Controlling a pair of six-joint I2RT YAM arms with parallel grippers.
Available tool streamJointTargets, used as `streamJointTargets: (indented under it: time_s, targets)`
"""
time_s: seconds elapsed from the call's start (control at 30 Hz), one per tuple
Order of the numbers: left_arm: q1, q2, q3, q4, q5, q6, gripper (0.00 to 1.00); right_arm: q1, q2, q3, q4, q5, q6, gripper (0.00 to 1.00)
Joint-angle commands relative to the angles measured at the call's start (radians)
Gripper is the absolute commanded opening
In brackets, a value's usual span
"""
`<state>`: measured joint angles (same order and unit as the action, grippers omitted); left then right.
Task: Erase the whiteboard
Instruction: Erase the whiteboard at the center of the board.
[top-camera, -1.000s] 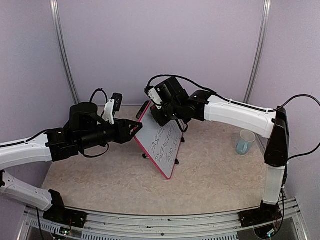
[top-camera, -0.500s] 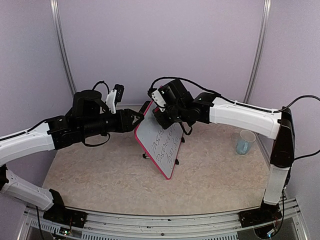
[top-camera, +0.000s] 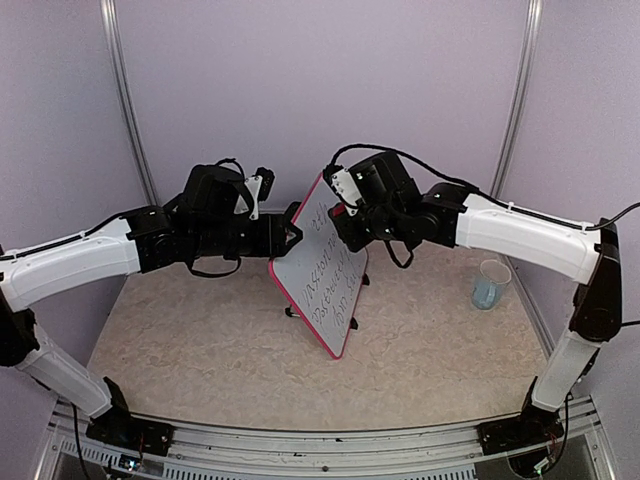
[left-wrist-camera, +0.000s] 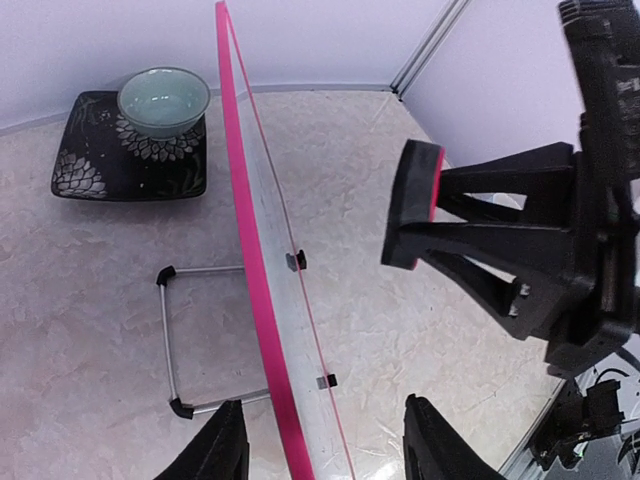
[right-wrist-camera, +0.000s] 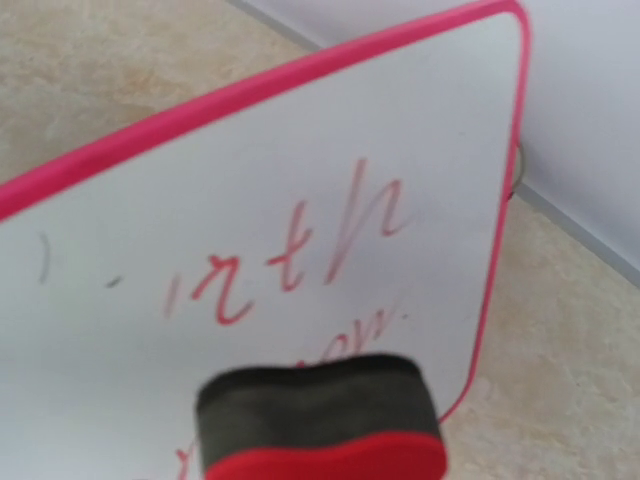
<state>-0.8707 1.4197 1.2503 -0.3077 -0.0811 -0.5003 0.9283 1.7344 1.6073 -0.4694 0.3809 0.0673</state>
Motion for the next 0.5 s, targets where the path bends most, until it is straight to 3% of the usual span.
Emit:
streamJointTargets:
  time_s: [0.0, 0.47]
  targets:
    - [0.006, 0.033, 0.049, -0.037, -0.044, 0.0, 0.51, -0.012, -0.052, -0.033, 0.039, 0.004, 0.012, 0.29]
    - [0.007, 0.125, 0.157, -0.095, -0.131, 0.015, 0.27, -0.037, -0.121, -0.102, 0.067, -0.011, 0.01, 0.3]
